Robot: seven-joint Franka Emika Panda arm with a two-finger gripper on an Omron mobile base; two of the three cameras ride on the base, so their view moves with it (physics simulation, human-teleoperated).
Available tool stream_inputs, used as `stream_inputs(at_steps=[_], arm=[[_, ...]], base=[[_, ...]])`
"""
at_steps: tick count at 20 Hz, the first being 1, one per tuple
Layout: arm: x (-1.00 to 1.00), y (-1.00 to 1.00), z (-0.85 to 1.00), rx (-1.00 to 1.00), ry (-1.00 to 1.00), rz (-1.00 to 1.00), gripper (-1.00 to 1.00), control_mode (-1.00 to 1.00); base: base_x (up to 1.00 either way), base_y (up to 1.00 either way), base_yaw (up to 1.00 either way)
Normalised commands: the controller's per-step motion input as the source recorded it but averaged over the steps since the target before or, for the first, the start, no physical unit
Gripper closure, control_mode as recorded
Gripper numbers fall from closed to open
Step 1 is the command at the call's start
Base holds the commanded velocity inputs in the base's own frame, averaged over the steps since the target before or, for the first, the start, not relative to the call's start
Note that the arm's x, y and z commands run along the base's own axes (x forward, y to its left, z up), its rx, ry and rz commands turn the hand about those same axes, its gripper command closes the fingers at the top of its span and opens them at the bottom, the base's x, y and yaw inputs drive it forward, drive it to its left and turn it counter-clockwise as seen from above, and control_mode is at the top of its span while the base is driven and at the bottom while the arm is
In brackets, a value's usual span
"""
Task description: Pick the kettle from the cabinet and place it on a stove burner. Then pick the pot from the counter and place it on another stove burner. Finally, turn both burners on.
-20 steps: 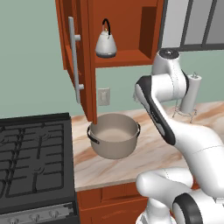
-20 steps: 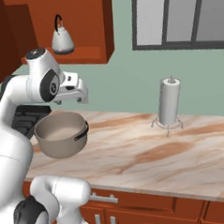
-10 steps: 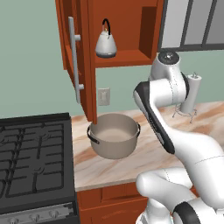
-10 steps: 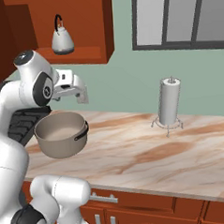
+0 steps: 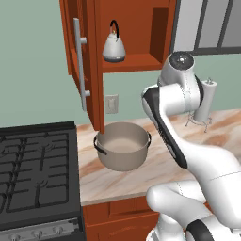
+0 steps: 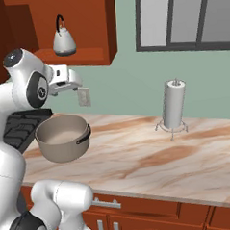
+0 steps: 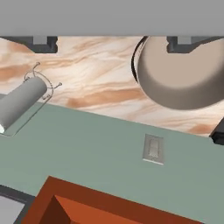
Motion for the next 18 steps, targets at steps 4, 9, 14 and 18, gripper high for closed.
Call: stream_inputs(at_steps=[4,9,14,18], arm=[[0.00,0.17,0.25,-0.05,-0.18,0.08,-1.00,-1.00],[0.00,0.14,0.20,-0.03,-0.16,0.11,-1.00,-1.00],[0.00,0.08,0.18,0.00,-0.13,0.14,-1.00,-1.00],[0.00,0.03,0.21,0.00,-0.11,0.15,-1.00,-1.00]], base=[[0.00,0.00,0.00],[0.00,0.00,0.00],[0.00,0.00,0.00],[0.00,0.00,0.00]])
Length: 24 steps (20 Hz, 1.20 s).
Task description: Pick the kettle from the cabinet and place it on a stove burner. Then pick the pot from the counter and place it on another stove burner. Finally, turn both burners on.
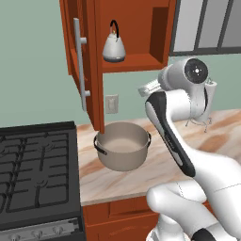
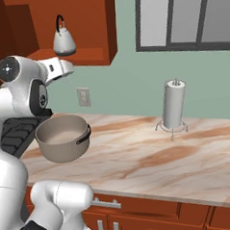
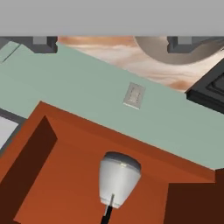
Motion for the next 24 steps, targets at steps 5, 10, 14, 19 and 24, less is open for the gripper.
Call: stream_inputs(at_steps=[5,10,14,19,24], arm=[[0.01,0.10,0.30,0.00,-0.08,0.08,-1.00,-1.00],[0.10,0.19,0.28,0.07,0.00,0.00,-1.00,-1.00],[0.04,0.25,0.26,0.14,0.00,-0.03,-1.00,-1.00],[-0.12,0.01,0.16,0.15,-0.01,0.00,-1.00,-1.00],[0.00,0.00,0.21,0.16,-0.07,0.00,-1.00,-1.00]], base=[[0.00,0.00,0.00],[0.00,0.00,0.00],[0.00,0.00,0.00],[0.00,0.00,0.00],[0.00,0.00,0.00]])
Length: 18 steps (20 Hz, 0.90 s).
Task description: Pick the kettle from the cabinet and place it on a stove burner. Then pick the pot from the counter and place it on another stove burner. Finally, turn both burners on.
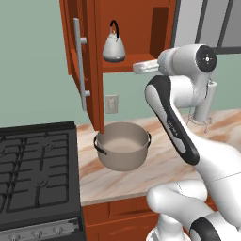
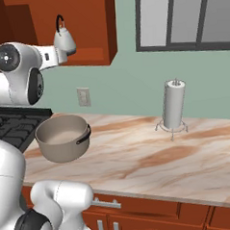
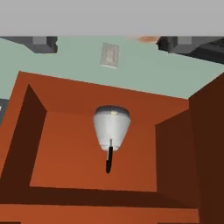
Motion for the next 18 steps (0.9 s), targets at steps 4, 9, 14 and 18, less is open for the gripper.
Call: stream_inputs(at_steps=[4,9,14,18], arm=[[0.00,0.02,0.24,0.10,-0.10,0.00,-1.00,-1.00],[0.00,0.10,0.18,0.02,-0.06,0.00,-1.00,-1.00],[0.00,0.12,0.17,0.00,-0.05,0.00,-1.00,-1.00],[0.00,0.08,0.01,0.00,0.00,0.00,-1.00,-1.00]], base=[[0.00,0.00,0.00],[0.00,0.00,0.00],[0.00,0.00,0.00],[0.00,0.00,0.00]])
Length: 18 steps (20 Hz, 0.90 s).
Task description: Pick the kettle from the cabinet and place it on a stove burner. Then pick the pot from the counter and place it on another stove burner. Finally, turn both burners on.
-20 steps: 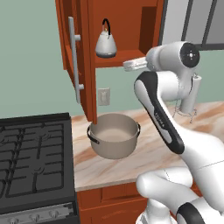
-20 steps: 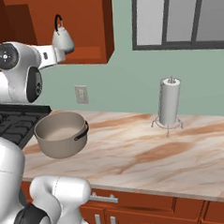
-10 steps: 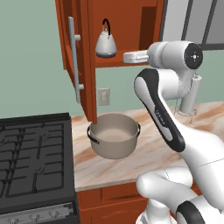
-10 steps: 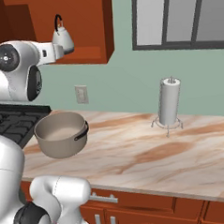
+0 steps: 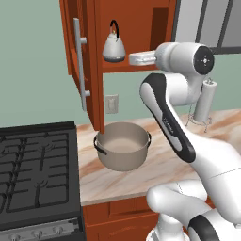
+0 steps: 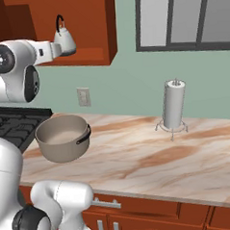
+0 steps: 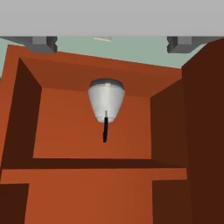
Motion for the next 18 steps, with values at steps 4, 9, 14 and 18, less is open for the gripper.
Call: stream_inputs(at_steps=[4,9,14,18], arm=[[0.06,0.02,0.00,0.00,0.00,0.00,-1.00,-1.00],[0.23,0.00,0.00,0.00,0.00,0.00,-1.00,-1.00],[0.24,0.00,0.00,0.00,0.00,0.01,-1.00,-1.00],[0.28,0.00,0.00,0.00,0.00,0.02,-1.00,-1.00]], base=[[0.00,0.00,0.00],[0.00,0.00,0.00],[0.00,0.00,0.00],[0.00,0.00,0.00]])
